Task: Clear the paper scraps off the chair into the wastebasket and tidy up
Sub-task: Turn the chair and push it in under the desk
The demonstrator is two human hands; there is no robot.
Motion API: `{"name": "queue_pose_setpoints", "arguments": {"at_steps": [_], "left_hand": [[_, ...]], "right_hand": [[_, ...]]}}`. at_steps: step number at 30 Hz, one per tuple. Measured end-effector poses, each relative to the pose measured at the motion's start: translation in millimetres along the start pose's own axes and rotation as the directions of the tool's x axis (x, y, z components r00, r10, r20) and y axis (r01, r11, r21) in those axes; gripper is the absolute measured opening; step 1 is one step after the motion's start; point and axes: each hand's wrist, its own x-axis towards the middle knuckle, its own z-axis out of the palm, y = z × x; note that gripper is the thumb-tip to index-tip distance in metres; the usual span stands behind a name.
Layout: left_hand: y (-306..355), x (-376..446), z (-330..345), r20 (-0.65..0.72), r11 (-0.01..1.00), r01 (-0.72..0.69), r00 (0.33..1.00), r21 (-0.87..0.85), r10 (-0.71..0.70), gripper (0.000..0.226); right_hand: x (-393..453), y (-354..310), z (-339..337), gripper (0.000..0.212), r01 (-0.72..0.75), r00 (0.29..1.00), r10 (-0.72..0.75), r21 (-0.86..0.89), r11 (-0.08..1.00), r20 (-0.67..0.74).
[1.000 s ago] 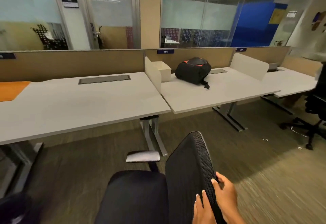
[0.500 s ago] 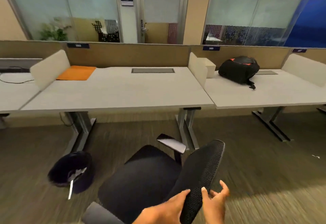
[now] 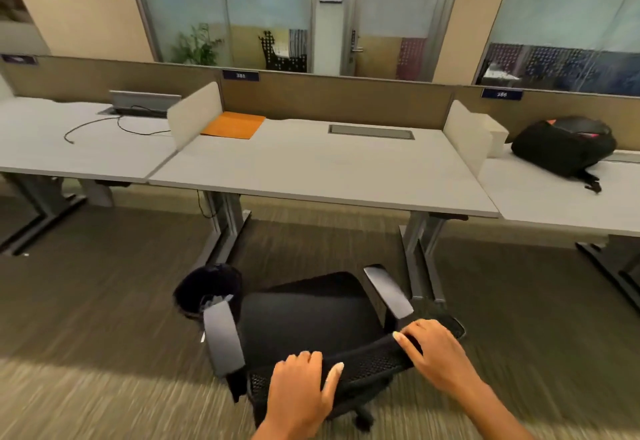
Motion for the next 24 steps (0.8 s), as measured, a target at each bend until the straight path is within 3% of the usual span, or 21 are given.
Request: {"name": "queue_pose_setpoints", "arguments": {"at_steps": [3,9,24], "left_hand": [[-21.4,4.9,-2.1,-0.056,1.000,0.010,0.998,0.018,-0.009,0.051],[-59.5,25.2,-3.3,-0.160,0.995,-0.028,0.986,0.093,0.043,0.052],[-114.9,75.6,-19.5,-0.157,0.990,-0.120,0.979,0.077,0.131,0.054]], "right_hand": [[2.6,-11.6,8.5,0.062,0.001,0.999,-0.001,0.003,1.000,-0.042],[4.4,-43.5,22.8,0.052,-0.028,0.981,0.023,-0.028,0.999,-0.191],[29.4,-84.5,35.5,0.039,-0.133,0.968,0.130,-0.002,0.991,-0.212]]}}
